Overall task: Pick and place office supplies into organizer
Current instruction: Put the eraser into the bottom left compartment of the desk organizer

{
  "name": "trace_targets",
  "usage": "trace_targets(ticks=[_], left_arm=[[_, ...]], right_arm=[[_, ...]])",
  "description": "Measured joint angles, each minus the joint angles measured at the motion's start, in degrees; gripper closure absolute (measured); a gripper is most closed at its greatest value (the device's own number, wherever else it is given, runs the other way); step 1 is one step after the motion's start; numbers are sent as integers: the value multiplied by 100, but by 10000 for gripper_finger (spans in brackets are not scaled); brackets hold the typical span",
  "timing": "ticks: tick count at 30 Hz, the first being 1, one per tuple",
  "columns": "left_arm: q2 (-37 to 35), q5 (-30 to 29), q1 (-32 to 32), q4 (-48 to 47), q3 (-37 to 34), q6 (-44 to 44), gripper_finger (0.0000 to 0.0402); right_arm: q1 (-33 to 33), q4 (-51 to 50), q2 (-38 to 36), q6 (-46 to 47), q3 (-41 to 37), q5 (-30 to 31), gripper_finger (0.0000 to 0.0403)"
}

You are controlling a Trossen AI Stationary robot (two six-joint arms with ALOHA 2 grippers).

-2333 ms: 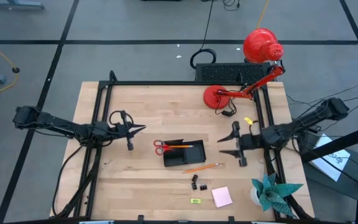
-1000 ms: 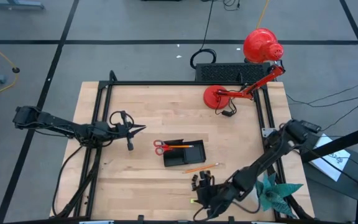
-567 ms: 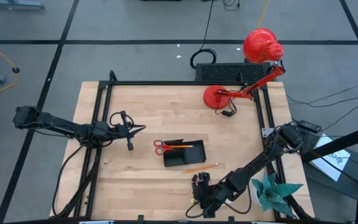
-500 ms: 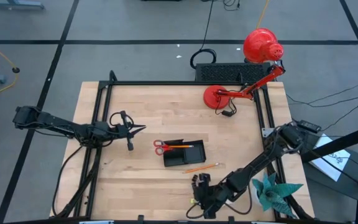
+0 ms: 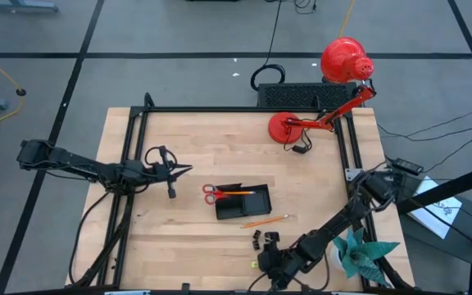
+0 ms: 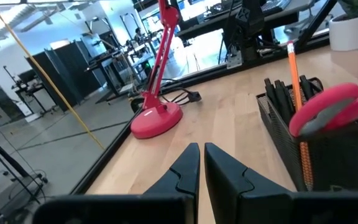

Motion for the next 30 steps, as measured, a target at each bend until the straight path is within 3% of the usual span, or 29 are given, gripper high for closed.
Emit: trace_targets(ticks=[11,24,30], left_arm=[[2,4,0,-75,0,-159,371],[2,21,0,-75,0,-229,371],[2,21,0,-75,0,-271,371]], right_arm=[[-21,18,45,-64,4,-35,222],[-59,287,32,-84,-138,-14,366],[-94,301,-64,-302,-153,7,364]])
